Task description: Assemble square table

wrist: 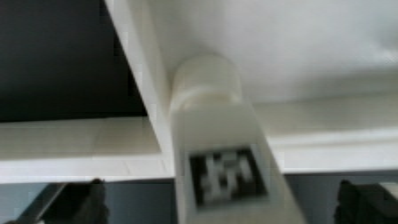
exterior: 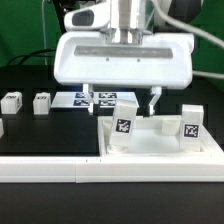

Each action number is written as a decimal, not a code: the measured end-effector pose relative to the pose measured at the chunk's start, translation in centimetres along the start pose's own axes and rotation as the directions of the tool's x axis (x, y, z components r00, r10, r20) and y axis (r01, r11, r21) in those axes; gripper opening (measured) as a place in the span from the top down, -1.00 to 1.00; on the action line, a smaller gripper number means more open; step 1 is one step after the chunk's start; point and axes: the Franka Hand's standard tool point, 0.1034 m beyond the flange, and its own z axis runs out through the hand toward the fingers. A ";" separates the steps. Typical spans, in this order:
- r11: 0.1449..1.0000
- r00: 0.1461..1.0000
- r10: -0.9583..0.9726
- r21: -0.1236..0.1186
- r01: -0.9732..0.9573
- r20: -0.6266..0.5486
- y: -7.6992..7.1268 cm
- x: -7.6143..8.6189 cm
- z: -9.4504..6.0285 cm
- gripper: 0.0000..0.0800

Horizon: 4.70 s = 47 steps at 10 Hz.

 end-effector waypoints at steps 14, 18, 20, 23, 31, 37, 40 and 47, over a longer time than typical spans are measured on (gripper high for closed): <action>0.959 0.893 0.282 -0.067 -0.276 0.352 0.1 0.0 1.2 0.28; 0.825 0.767 0.563 -0.170 -0.538 0.308 0.0 0.2 1.3 0.28; 0.655 0.605 0.755 -0.247 -0.714 0.253 -0.2 0.3 1.4 0.28; 0.358 0.319 0.932 -0.303 -0.883 0.172 -0.1 0.4 1.5 0.27; 0.364 0.317 0.922 -0.217 -0.906 0.223 -0.8 0.9 1.0 -0.25; 0.868 0.823 0.486 -0.053 -0.493 0.294 -0.1 0.6 1.4 -0.62; 0.974 0.923 0.216 -0.008 -0.225 0.318 0.2 0.0 1.7 -0.62; 0.843 0.791 0.535 -0.115 -0.526 0.297 0.1 -0.1 1.7 0.28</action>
Offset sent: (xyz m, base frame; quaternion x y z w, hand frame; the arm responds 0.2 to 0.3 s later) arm 0.0030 -0.0010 -0.0087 -0.0062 -0.3577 0.0664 0.9315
